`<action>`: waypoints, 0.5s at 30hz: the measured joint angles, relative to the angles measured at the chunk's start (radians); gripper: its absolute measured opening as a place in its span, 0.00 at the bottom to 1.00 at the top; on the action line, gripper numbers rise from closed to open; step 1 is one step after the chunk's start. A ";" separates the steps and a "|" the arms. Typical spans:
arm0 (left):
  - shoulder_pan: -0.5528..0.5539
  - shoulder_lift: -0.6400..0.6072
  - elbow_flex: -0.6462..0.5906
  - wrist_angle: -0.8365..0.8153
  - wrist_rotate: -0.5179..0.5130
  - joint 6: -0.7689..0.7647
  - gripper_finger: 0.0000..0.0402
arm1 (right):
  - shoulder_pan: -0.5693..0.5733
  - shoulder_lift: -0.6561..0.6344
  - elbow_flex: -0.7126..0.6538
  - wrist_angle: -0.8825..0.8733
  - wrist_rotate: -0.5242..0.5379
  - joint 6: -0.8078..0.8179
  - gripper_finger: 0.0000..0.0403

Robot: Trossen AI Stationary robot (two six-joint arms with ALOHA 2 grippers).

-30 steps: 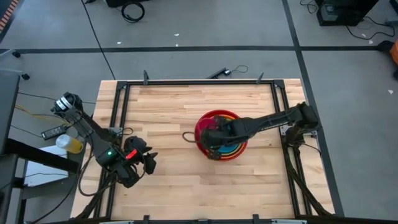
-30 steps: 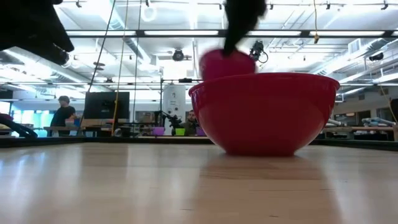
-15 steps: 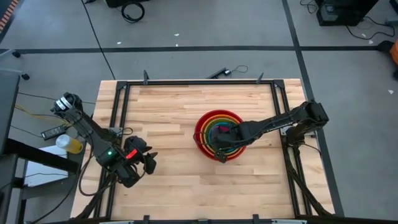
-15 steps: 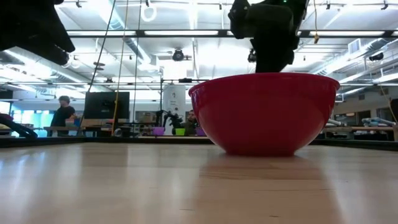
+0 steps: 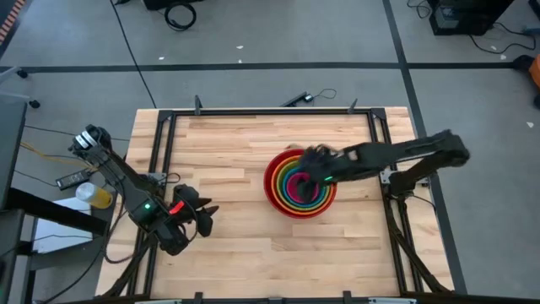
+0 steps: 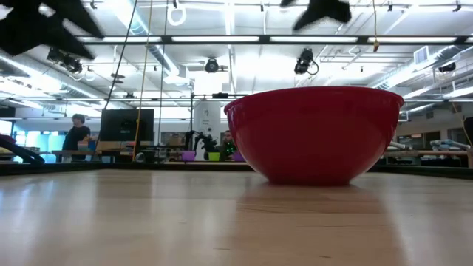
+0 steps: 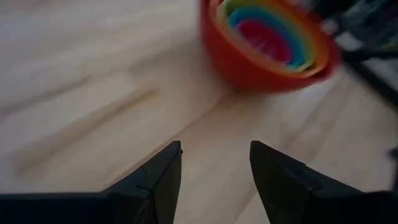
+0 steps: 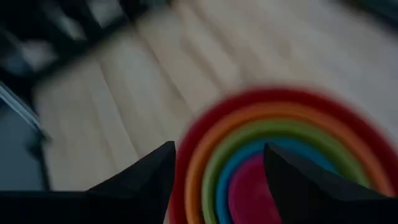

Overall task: Nest bowls inside each other
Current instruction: Return to Home Position

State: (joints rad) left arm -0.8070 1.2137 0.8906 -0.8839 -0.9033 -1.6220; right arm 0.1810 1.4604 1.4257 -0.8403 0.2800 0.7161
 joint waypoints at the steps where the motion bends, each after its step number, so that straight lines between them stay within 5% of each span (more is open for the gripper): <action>1: 0.006 -0.011 0.000 0.036 -0.028 0.049 0.47 | 0.000 -0.037 -0.001 0.021 0.029 0.000 0.60; 4: 0.059 -0.038 0.000 0.169 -0.020 0.264 0.43 | 0.001 -0.141 -0.023 0.089 0.095 -0.007 0.55; 8: 0.207 -0.063 0.000 0.375 0.147 0.654 0.29 | 0.000 -0.244 -0.117 0.282 0.108 -0.065 0.36; 12: 0.400 -0.094 0.000 0.584 0.291 0.956 0.12 | 0.000 -0.321 -0.263 0.544 0.034 -0.135 0.07; 15: 0.536 -0.123 -0.001 0.737 0.459 1.101 0.02 | 0.000 -0.392 -0.360 0.706 0.004 -0.159 0.04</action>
State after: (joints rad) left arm -0.2714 1.0902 0.8898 -0.1473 -0.4446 -0.5208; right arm 0.1806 1.0689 1.0655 -0.1342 0.2840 0.5566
